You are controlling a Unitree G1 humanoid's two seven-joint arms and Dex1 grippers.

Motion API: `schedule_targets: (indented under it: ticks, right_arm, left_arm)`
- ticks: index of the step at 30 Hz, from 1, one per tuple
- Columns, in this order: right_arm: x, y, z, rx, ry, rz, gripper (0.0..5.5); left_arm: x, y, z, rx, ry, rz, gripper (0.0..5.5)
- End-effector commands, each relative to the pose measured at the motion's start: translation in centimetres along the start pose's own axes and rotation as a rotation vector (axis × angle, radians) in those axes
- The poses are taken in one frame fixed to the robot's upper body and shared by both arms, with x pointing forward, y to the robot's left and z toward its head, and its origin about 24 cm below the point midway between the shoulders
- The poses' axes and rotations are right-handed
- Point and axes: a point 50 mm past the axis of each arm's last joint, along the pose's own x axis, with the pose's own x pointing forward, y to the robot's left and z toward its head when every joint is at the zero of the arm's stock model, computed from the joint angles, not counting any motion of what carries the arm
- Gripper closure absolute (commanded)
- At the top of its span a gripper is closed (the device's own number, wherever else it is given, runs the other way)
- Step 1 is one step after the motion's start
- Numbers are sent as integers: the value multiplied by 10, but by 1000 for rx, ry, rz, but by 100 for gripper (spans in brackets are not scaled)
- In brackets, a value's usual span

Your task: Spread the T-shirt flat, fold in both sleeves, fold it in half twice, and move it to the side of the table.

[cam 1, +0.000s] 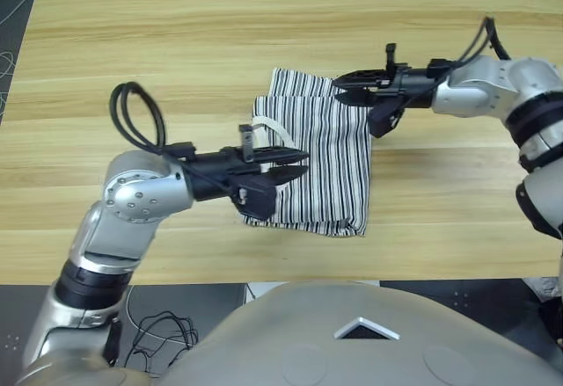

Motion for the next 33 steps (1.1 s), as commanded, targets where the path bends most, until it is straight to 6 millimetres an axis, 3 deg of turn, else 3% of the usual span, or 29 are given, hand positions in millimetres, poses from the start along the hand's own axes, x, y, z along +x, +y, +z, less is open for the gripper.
schedule_targets:
  ticks: [1, 3, 5, 8, 12, 20, 27, 33]
  right_arm:
    - [-54, 39, 19, 239, 5, 108, 406]
    - [-75, 67, 39, 326, 0, 247, 379]
    - [-87, 79, 55, 377, -11, 329, 346]
    - [-91, 81, 71, 412, -22, 350, 295]
    - [-87, 85, 79, 412, -15, 342, 225]
    - [-67, 90, 92, 168, -72, 186, 225]
    - [-54, 105, 102, 151, -124, 208, 225]
    - [-50, 113, 104, 151, -136, 224, 225]
  left_arm:
    - [-46, -22, -36, -64, 183, -115, 397]
    - [-59, -30, -39, -16, 218, -175, 374]
    - [-68, -36, -38, 51, 236, -225, 344]
    - [-75, -32, -38, 122, 241, -221, 299]
    - [-66, -41, -35, 193, 193, -229, 227]
    - [-45, -59, -43, 364, 132, -268, 227]
    - [-32, -64, -44, 375, 102, -287, 227]
    - [-19, -67, -31, 376, 36, -274, 227]
